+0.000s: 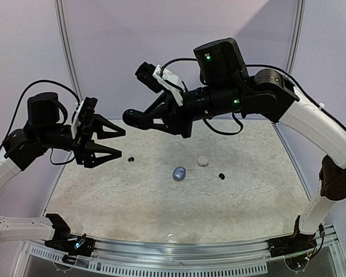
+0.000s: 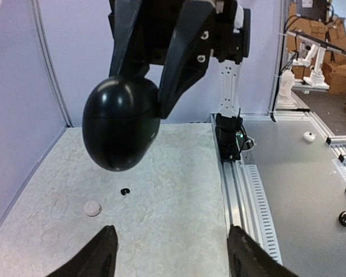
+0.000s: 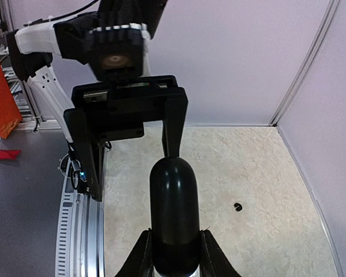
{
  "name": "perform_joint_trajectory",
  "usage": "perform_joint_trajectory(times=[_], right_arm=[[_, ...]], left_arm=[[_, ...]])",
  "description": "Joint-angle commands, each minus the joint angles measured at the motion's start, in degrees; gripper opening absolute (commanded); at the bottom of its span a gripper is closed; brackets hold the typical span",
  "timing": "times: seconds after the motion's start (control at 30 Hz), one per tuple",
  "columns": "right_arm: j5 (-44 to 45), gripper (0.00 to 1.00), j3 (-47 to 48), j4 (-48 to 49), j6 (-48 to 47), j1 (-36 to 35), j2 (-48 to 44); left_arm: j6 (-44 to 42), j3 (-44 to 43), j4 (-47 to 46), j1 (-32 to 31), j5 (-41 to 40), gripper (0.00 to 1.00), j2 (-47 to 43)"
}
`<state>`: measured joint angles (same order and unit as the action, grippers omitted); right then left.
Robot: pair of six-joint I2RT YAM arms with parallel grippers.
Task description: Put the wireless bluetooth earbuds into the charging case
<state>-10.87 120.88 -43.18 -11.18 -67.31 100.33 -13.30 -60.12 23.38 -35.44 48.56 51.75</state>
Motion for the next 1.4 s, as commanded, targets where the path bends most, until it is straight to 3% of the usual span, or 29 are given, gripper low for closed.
perform_joint_trajectory(times=[0.0,0.1,0.33,0.53,0.93,1.03,1.13,1.23,1.37], right_arm=[[1.8,0.0,2.8,-5.7,-8.0,-1.3,2.6],[1.7,0.0,3.1,-5.8,-9.1,-2.2,3.3],[2.7,0.0,4.8,-6.0,-10.1,-3.4,4.7],[1.8,0.0,4.7,-4.6,-9.7,-3.5,4.8],[1.4,0.0,4.6,-4.0,-9.7,-3.5,5.2],[1.2,0.0,4.6,-3.7,-9.7,-3.5,5.3],[1.0,0.0,4.5,-3.6,-9.5,-3.5,5.2],[1.0,0.0,4.5,-3.2,-9.3,-3.5,5.3],[2.8,0.26,3.1,-1.0,-7.9,-3.5,4.9]], left_arm=[[-2.7,-0.6,4.4,0.5,1.4,0.6,0.1],[-2.2,-0.8,3.4,0.4,-0.2,0.54,0.3],[-2.9,-0.5,-0.1,-1.8,-0.3,0.5,0.3],[-1.5,1.4,-3.4,-2.2,-0.5,0.3,-0.2],[2.0,3.5,-9.6,-2.3,0.6,0.21,-0.9],[3.3,3.8,-11.6,-2.3,1.1,0.14,-1.0],[4.0,3.9,-12.9,-2.3,1.8,0.0,-1.2],[4.6,4.3,-14.3,-2.4,1.7,0.0,-1.4],[6.7,5.2,-16.1,-2.4,1.1,0.0,-1.9]])
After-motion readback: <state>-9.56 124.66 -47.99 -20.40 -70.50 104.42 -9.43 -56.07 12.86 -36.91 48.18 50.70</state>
